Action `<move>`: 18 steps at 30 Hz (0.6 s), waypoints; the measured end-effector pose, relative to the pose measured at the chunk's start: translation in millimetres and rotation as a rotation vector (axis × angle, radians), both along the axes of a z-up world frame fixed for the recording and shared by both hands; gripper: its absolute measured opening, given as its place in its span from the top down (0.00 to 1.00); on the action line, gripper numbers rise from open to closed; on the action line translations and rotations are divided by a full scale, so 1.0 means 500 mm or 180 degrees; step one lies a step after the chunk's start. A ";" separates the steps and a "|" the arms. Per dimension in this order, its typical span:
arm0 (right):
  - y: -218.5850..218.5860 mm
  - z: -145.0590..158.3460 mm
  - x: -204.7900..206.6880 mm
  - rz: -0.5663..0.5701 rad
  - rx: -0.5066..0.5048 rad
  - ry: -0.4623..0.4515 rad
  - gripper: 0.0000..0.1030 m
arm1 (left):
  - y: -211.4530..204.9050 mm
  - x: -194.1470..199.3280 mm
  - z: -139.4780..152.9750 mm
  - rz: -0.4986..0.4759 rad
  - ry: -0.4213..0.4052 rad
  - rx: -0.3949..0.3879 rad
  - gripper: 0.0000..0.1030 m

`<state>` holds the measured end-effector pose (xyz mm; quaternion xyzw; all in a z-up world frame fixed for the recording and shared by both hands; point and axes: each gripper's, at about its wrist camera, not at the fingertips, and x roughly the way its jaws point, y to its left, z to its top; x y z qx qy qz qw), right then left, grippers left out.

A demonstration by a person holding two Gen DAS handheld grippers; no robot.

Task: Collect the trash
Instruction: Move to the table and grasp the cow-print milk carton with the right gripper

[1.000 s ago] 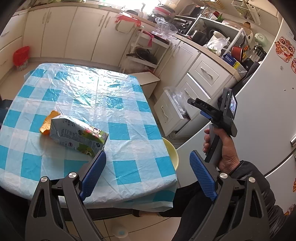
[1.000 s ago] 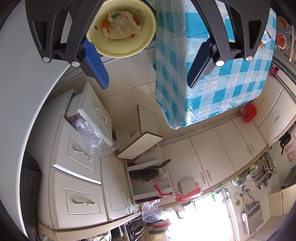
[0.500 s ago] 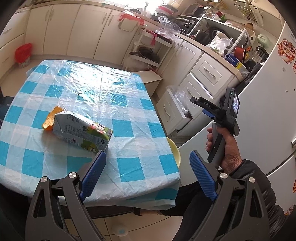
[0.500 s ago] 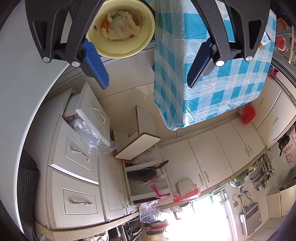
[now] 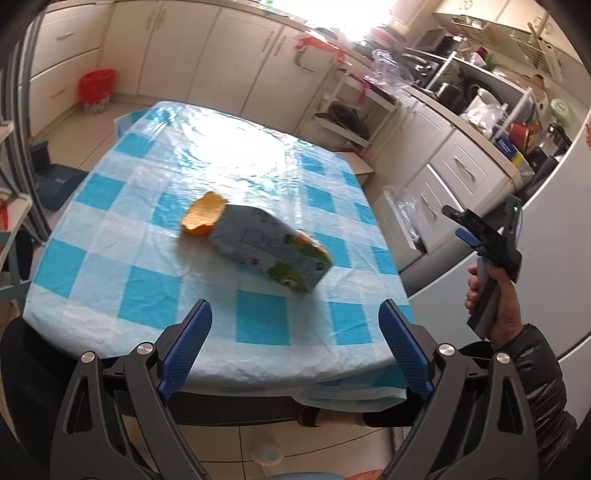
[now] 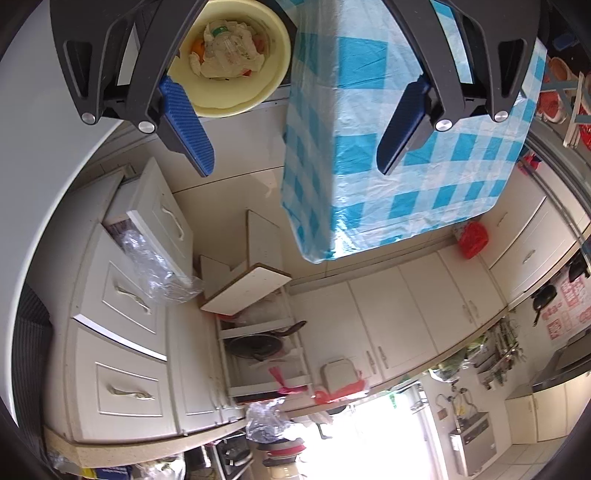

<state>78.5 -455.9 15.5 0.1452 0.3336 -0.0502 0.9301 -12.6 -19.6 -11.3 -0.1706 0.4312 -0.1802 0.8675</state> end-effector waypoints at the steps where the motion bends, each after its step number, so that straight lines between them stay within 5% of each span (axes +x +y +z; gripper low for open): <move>1: 0.008 0.001 -0.001 0.0069 0.0007 -0.0016 0.16 | 0.022 0.005 -0.009 0.0094 0.0038 0.0000 0.15; 12: 0.245 -0.007 -0.003 0.1681 0.0088 -0.0010 0.13 | 0.143 0.062 -0.046 0.0589 0.0168 -0.0046 0.15; 18: 0.448 -0.068 0.022 0.2536 -0.0294 0.0330 0.13 | 0.166 0.076 -0.051 0.0682 0.0181 -0.0007 0.15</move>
